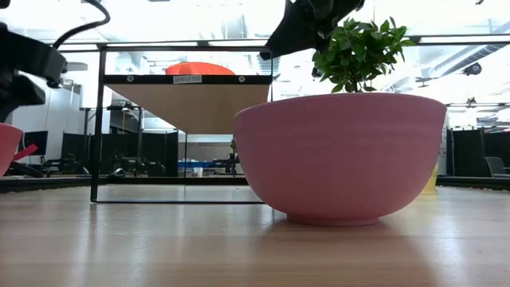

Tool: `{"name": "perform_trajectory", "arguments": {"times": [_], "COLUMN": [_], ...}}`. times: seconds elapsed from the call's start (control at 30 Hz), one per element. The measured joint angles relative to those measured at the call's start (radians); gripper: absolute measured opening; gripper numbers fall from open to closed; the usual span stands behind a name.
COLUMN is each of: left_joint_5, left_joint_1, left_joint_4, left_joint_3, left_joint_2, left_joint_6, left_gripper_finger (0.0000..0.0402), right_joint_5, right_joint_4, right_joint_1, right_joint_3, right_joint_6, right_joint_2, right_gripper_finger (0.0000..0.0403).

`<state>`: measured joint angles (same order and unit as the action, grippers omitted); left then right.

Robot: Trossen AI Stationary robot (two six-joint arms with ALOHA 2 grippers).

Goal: Place and stack bowls onto a shelf
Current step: Stack the orange bowl on top of the dark green bowl on the shelf

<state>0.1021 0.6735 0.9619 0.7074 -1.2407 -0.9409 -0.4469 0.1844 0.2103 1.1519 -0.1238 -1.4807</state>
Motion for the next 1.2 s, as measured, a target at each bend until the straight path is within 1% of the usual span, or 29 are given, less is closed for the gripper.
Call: {"name": "perform_trajectory", "arguments": {"times": [0.1, 0.2, 0.23, 0.27, 0.37, 0.47, 0.63, 0.73, 0.8, 0.83, 0.87, 0.97, 1.0, 1.07, 1.13, 1.2], "left_joint_5": [-0.009, -0.013, -0.013, -0.015, -0.017, -0.013, -0.001, 0.039, 0.105, 0.159, 0.23, 0.516, 0.594, 0.705, 0.744, 0.744], "left_joint_1": [0.0, 0.0, 0.0, 0.0, 0.0, 0.0, 0.0, 0.0, -0.002, -0.005, -0.011, -0.05, -0.071, -0.132, -0.209, -0.304], "left_joint_4": [-0.024, -0.018, -0.018, -0.015, 0.013, 0.079, 0.248, 0.297, 0.31, 0.318, 0.331, 0.374, 0.372, 0.362, 0.356, 0.356], "left_joint_3": [-0.012, -0.002, 0.002, 0.006, 0.033, 0.092, 0.247, 0.36, 0.432, 0.464, 0.496, 0.58, 0.605, 0.649, 0.698, 0.751], "left_joint_2": [-0.004, -0.006, -0.006, -0.005, -0.003, 0.003, 0.04, 0.088, 0.129, 0.147, 0.164, 0.21, 0.224, 0.245, 0.258, 0.261], "left_joint_6": [0.001, 0.002, 0.006, 0.005, 0.008, 0.036, 0.062, 0.065, 0.069, 0.071, 0.071, 0.021, 0.008, -0.01, -0.013, 0.02], "left_gripper_finger": [0.0105, 0.0038, 0.002, 0.0011, 0.0004, 0.0001, 0.0, 0.0, 0.0, 0.0, 0.0, 0.0, 0.0, 0.0, 0.0, 0.0], "right_joint_5": [0.0, 0.0, 0.0, 0.0, 0.0, -0.001, 0.0, 0.001, 0.002, 0.002, 0.002, 0.001, 0.002, 0.001, 0.002, 0.001], "right_joint_4": [0.0, 0.0, 0.0, 0.0, -0.001, -0.001, 0.008, 0.052, 0.094, 0.118, 0.139, 0.205, 0.225, 0.25, 0.252, 0.25], "right_joint_1": [0.002, 0.002, 0.002, 0.002, 0.003, 0.013, 0.046, 0.075, 0.096, 0.107, 0.118, 0.152, 0.164, 0.184, 0.202, 0.216], "right_joint_3": [0.0, 0.0, 0.0, 0.0, 0.0, 0.0, 0.0, 0.0, 0.0, 0.0, 0.0, 0.0, -0.001, -0.007, -0.027, -0.052], "right_joint_6": [-0.009, -0.011, -0.011, -0.011, -0.015, -0.016, -0.011, -0.011, -0.016, -0.02, -0.027, -0.046, -0.05, -0.056, -0.058, -0.068], "right_joint_2": [0.0, 0.0, 0.0, 0.0, 0.0, 0.0, 0.0, 0.005, 0.015, 0.021, 0.028, 0.054, 0.063, 0.083, 0.111, 0.143], "right_gripper_finger": [0.0009, 0.0009, 0.0009, 0.0009, 0.0009, 0.0009, 0.0009, 0.0009, 0.0009, 0.0009, 0.0009, 0.0009, 0.0009, 0.0009, 0.0009, 0.0009]}}
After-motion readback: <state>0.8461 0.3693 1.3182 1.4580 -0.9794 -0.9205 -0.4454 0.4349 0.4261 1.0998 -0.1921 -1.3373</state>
